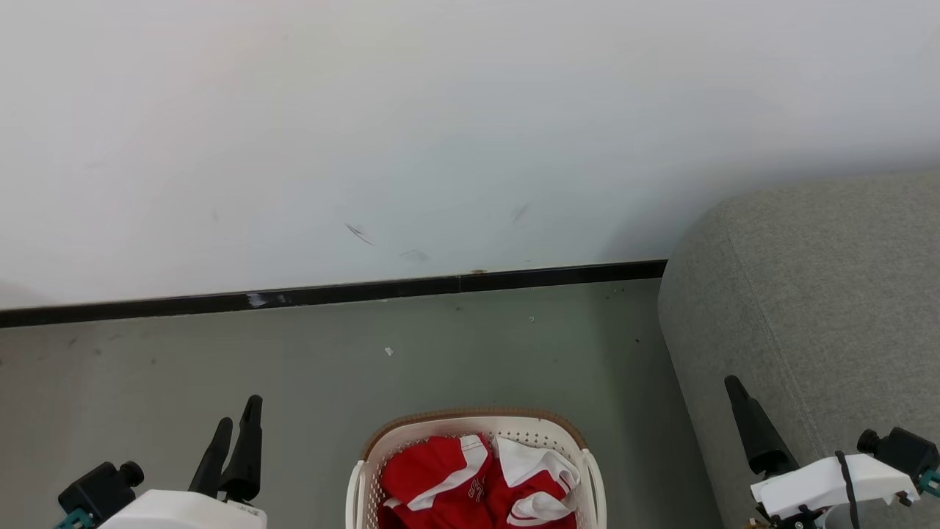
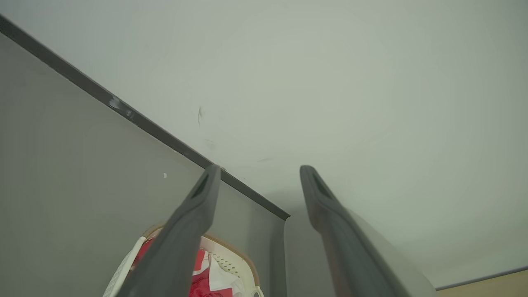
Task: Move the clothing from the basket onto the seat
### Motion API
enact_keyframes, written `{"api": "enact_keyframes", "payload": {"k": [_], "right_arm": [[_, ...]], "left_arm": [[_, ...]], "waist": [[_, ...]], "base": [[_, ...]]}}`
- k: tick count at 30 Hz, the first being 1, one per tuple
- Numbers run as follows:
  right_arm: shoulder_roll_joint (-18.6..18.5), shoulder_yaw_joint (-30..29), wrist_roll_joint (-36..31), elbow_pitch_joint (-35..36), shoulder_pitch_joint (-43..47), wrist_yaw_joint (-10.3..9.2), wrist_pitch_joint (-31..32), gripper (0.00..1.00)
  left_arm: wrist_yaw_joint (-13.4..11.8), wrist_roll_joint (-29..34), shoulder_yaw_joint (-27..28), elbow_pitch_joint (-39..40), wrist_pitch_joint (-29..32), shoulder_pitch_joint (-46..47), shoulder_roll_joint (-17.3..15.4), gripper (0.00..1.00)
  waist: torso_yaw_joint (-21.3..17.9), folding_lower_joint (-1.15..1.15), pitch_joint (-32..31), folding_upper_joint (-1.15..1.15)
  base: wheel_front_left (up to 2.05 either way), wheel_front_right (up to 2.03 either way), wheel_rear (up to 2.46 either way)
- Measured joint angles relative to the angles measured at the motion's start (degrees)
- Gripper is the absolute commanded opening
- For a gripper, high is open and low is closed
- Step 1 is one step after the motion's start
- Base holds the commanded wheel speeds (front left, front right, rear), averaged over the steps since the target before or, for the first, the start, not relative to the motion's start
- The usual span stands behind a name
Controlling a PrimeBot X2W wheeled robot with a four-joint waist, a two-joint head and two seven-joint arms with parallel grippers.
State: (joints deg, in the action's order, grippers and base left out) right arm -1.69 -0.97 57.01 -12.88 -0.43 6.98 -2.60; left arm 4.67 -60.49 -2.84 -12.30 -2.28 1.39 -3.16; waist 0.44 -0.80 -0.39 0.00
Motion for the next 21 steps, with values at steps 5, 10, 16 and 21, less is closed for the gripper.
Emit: {"api": "enact_keyframes", "payload": {"k": [5,10,16,21], "right_arm": [[-0.01,0.24,-6.62,0.93,0.02,0.01,-0.97,1.0],[0.0,0.44,-12.52,1.11,0.13,0.01,-1.99,1.0],[0.0,1.51,-19.12,1.29,0.21,0.03,-3.05,1.0],[0.0,1.74,-24.24,1.64,0.26,0.05,-4.1,1.0]], "left_arm": [[-1.04,5.75,-1.02,0.8,-0.92,-0.01,-0.53,1.0],[-2.35,11.35,-2.03,1.9,-2.02,-0.04,-0.59,1.0],[-3.59,18.18,-3.74,2.48,-3.42,-0.68,-0.89,1.0],[-4.57,23.18,-5.05,2.91,-4.39,-0.85,-1.03,1.0]], "waist": [[0.07,0.08,0.02,0.0],[0.15,0.27,0.12,0.0],[0.24,0.51,0.3,0.0],[0.35,0.65,0.47,0.0]], "base": [[0.0,0.0,0.0],[0.0,0.0,0.0],[0.0,0.0,0.0],[0.0,0.0,0.0]]}}
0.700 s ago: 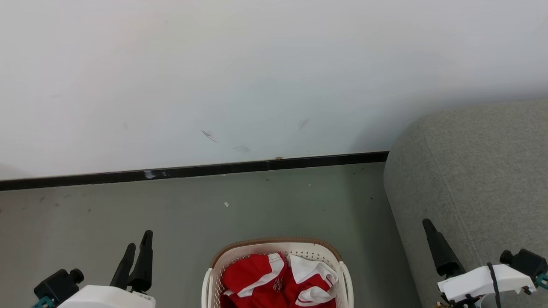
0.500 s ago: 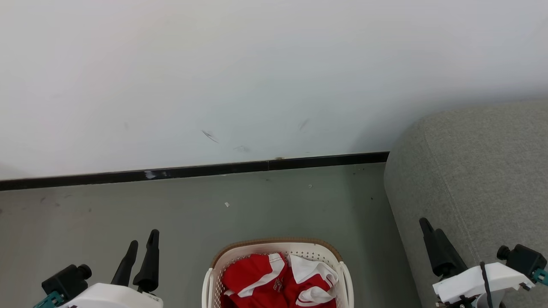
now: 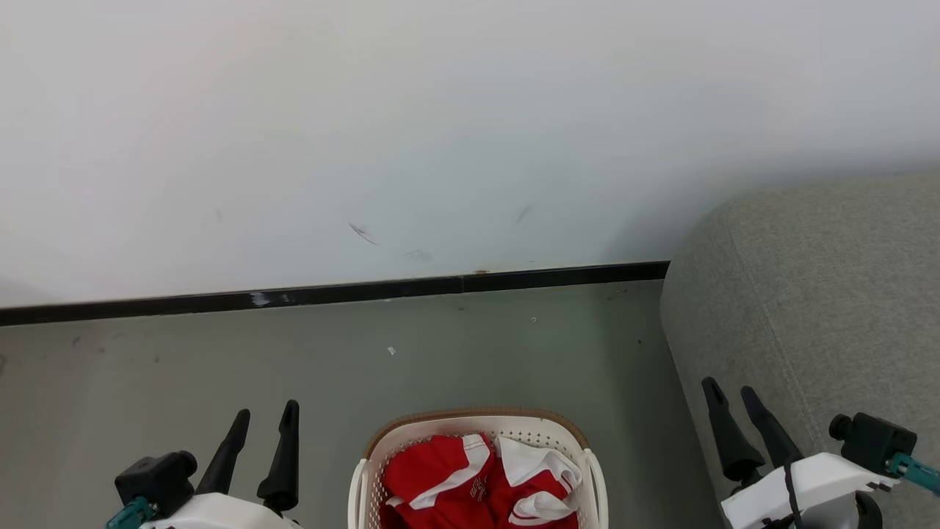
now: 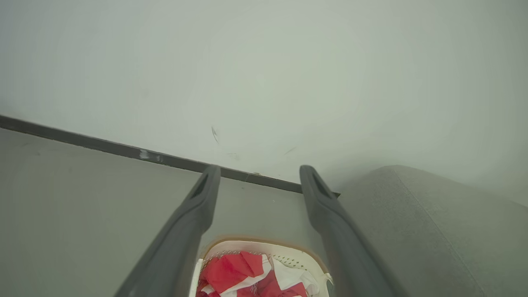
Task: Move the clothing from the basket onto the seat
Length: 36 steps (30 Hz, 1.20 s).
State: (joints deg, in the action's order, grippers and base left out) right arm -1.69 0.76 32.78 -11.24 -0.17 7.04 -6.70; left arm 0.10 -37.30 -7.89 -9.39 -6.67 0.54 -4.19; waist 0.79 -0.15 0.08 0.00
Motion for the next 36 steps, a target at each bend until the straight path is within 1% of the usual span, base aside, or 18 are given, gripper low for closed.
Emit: {"api": "enact_keyframes", "payload": {"k": [8,9,28,34,36], "right_arm": [[-0.01,0.44,-7.53,0.78,0.3,0.01,-1.67,1.0],[-0.02,0.7,-8.66,1.2,0.52,0.01,-1.91,1.0],[-0.29,2.58,-23.73,2.97,1.2,0.02,-5.99,1.0],[-0.37,3.58,-28.74,3.34,2.4,0.02,-7.04,1.0],[-0.37,3.71,-30.0,3.36,2.61,0.03,-7.49,1.0]], "left_arm": [[-1.99,7.17,-1.15,0.91,-1.58,-0.02,0.01,1.0],[-2.27,9.07,-1.51,1.03,-2.07,-0.02,0.02,1.0],[-4.6,22.03,-3.16,1.43,-6.06,-1.27,0.33,1.0],[-6.01,26.31,-3.33,1.19,-7.27,-1.34,0.33,1.0],[-6.01,27.43,-3.47,1.16,-7.64,-1.4,0.34,1.0]], "waist": [[0.16,0.08,0.18,0.0],[0.18,0.08,0.19,0.0],[0.2,0.11,-0.37,0.0],[0.15,0.11,-0.73,0.0],[0.13,0.11,-0.84,0.0]], "base": [[0.0,0.0,0.0],[0.0,0.0,0.0],[0.0,0.0,0.0],[0.0,0.0,0.0],[0.0,0.0,0.0]]}}
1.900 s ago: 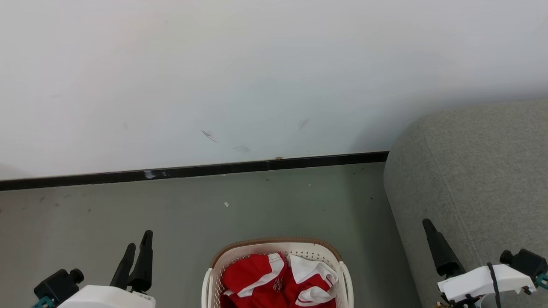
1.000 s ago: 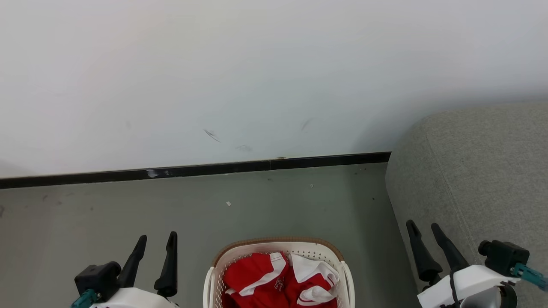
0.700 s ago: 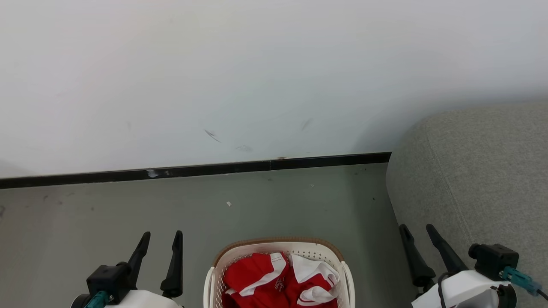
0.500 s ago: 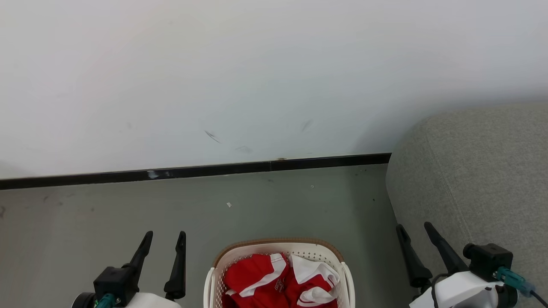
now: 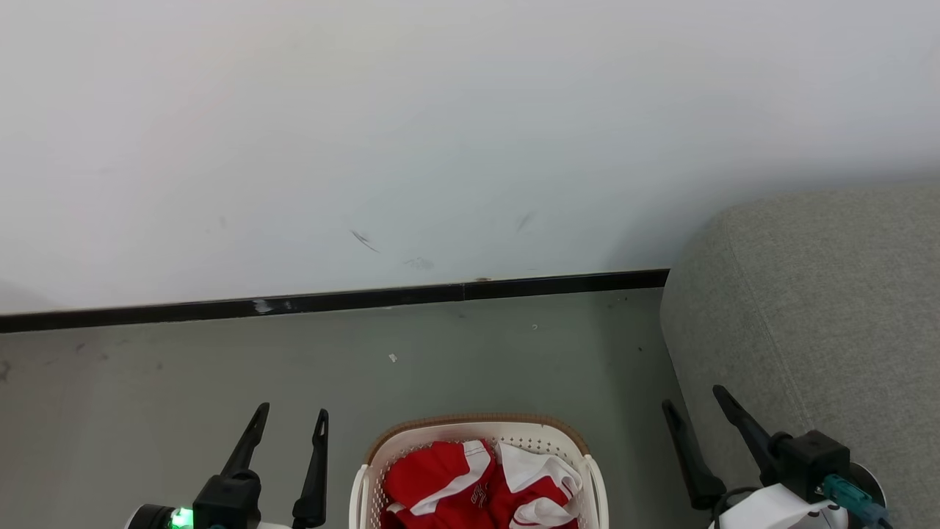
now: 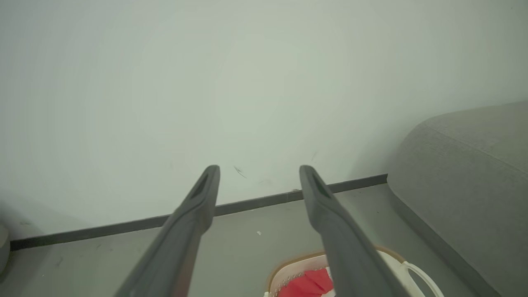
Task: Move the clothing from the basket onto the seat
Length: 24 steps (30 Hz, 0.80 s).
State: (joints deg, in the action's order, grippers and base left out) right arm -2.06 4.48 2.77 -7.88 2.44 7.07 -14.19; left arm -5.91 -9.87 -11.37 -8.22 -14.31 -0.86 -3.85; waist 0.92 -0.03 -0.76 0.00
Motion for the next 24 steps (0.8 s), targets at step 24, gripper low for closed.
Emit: {"api": "enact_keyframes", "payload": {"k": [24], "right_arm": [[-0.04,-0.25,0.23,0.21,-0.01,0.0,0.0,1.0]], "left_arm": [[0.03,-0.2,1.51,-1.12,-0.13,-0.72,0.24,1.0]], "waist": [[-0.33,0.01,0.09,0.0]], "base": [[0.0,0.0,0.0]]}}
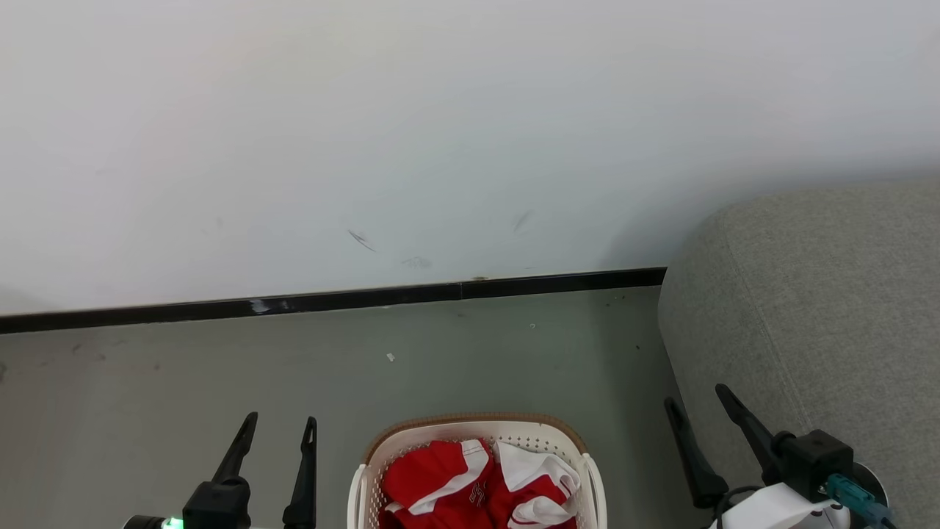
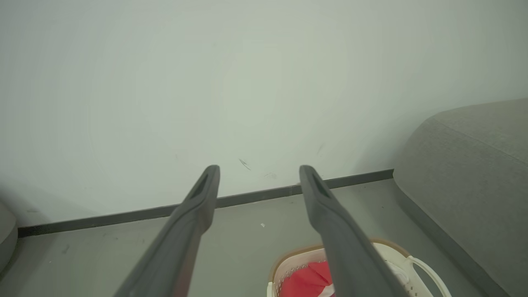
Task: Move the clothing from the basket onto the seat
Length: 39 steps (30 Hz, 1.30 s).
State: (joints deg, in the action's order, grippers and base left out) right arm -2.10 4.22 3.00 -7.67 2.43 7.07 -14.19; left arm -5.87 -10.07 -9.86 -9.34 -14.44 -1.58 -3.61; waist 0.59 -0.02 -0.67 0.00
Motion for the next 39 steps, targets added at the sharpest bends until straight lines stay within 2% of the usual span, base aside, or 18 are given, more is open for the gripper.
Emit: {"api": "enact_keyframes", "payload": {"k": [21,39], "right_arm": [[0.0,-0.34,-0.01,1.93,0.05,0.0,-0.01,1.0],[0.01,-3.58,0.07,6.02,3.47,0.0,-0.01,1.0]], "left_arm": [[0.58,0.88,0.43,-2.09,-0.01,0.05,-0.03,1.0],[4.09,4.08,-4.38,-11.91,-0.01,3.78,-0.33,1.0]], "waist": [[-0.36,0.0,1.83,0.0],[-1.56,0.01,6.57,0.0]], "base": [[0.0,0.0,0.0],[0.0,0.0,0.0]]}}
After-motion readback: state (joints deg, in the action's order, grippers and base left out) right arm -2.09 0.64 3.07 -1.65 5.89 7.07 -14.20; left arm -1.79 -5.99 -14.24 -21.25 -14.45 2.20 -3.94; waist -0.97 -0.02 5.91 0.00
